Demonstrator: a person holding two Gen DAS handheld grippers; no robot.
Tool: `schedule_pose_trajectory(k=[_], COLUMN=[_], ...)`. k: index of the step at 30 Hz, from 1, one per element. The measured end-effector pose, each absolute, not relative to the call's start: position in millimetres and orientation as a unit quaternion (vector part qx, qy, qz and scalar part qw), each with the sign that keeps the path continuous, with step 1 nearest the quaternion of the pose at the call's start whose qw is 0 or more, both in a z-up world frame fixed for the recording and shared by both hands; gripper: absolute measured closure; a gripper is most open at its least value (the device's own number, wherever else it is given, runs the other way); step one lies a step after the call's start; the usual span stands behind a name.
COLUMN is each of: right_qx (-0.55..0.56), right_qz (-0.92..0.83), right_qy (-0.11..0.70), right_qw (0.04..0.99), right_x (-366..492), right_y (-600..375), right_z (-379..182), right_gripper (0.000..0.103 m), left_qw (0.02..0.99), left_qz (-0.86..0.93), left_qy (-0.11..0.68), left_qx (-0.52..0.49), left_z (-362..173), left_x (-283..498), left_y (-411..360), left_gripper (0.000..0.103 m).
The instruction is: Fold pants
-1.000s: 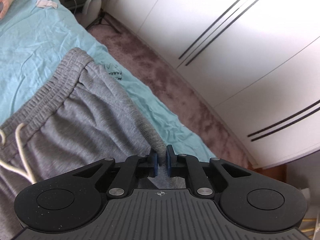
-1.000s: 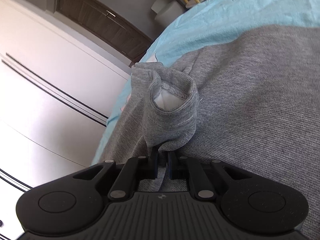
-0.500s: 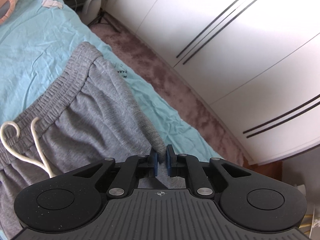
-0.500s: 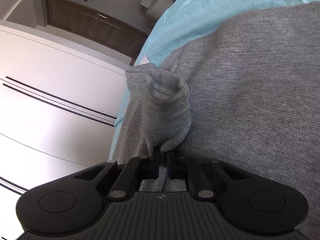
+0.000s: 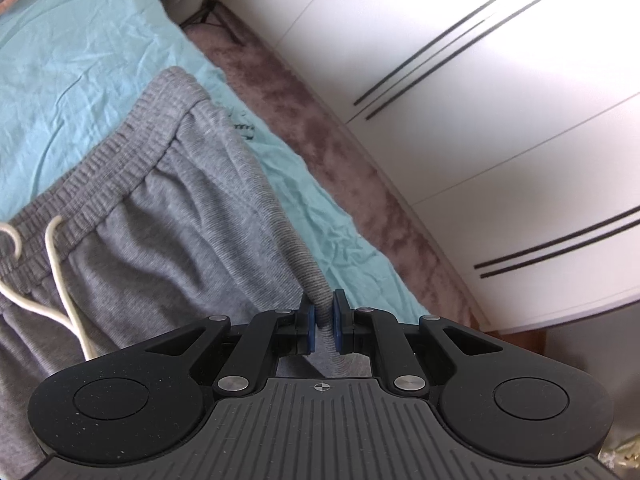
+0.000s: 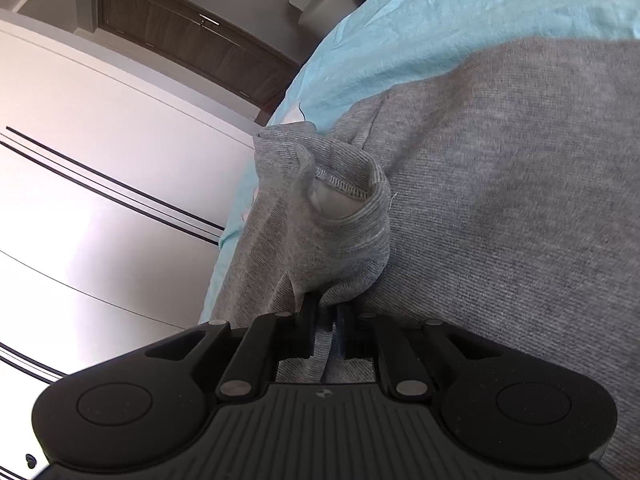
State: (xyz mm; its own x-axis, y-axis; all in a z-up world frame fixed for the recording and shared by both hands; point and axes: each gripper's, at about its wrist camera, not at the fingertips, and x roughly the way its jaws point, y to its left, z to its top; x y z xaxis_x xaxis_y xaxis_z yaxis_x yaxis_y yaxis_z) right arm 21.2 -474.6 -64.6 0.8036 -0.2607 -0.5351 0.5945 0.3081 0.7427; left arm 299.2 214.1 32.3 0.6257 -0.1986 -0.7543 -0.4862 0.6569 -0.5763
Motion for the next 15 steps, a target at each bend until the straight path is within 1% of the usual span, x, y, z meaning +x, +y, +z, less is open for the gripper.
schedule_pose_trajectory(k=[1,2,3,4,5,6,8,10,11,12,13,15], right_qx=[0.519,0.517,0.515,0.512,0.504,0.493,0.475,0.463,0.459,0.462,0.48,0.529], right_qz=[-0.272,-0.275,-0.276,-0.275,-0.275,-0.277,-0.283,-0.289,-0.295,-0.297,-0.294,-0.275], right_qy=[0.16,0.159,0.16,0.158,0.157,0.161,0.168,0.166,0.167,0.173,0.17,0.144], right_qw=[0.794,0.795,0.796,0.799,0.804,0.808,0.816,0.821,0.821,0.818,0.809,0.79], right_x=[21.4,21.2,20.9,21.0,22.2,24.8,31.7,36.6,37.4,37.5,35.2,21.4], right_y=[-474.7,-474.6,-474.5,-474.3,-473.6,-472.4,-469.5,-467.4,-467.2,-469.2,-473.0,-480.3], right_z=[-62.3,-60.0,-57.9,-55.4,-53.3,-52.1,-52.1,-53.3,-54.2,-56.9,-61.5,-65.8], right_gripper=[0.083,0.078,0.07,0.067,0.057,0.051,0.049,0.05,0.064,0.092,0.095,0.096], left_qw=[0.806,0.806,0.805,0.805,0.805,0.805,0.808,0.812,0.814,0.815,0.817,0.822], left_qz=[0.087,0.086,0.085,0.083,0.083,0.083,0.081,0.079,0.077,0.076,0.073,0.064], left_qy=[0.422,0.421,0.422,0.424,0.426,0.427,0.429,0.426,0.426,0.425,0.423,0.418], left_qx=[-0.406,-0.407,-0.408,-0.407,-0.404,-0.403,-0.395,-0.391,-0.388,-0.386,-0.384,-0.381], left_z=[33.8,34.5,34.7,34.9,35.2,35.5,36.4,37.8,38.8,40.5,42.6,50.9], left_x=[298.6,298.5,298.9,298.8,298.5,297.7,295.0,290.8,288.2,284.4,280.5,269.5], left_y=[214.1,214.0,214.8,215.4,215.5,215.7,214.6,213.5,212.9,212.5,212.6,212.7], left_gripper=[0.092,0.092,0.092,0.092,0.092,0.092,0.092,0.092,0.092,0.092,0.092,0.093])
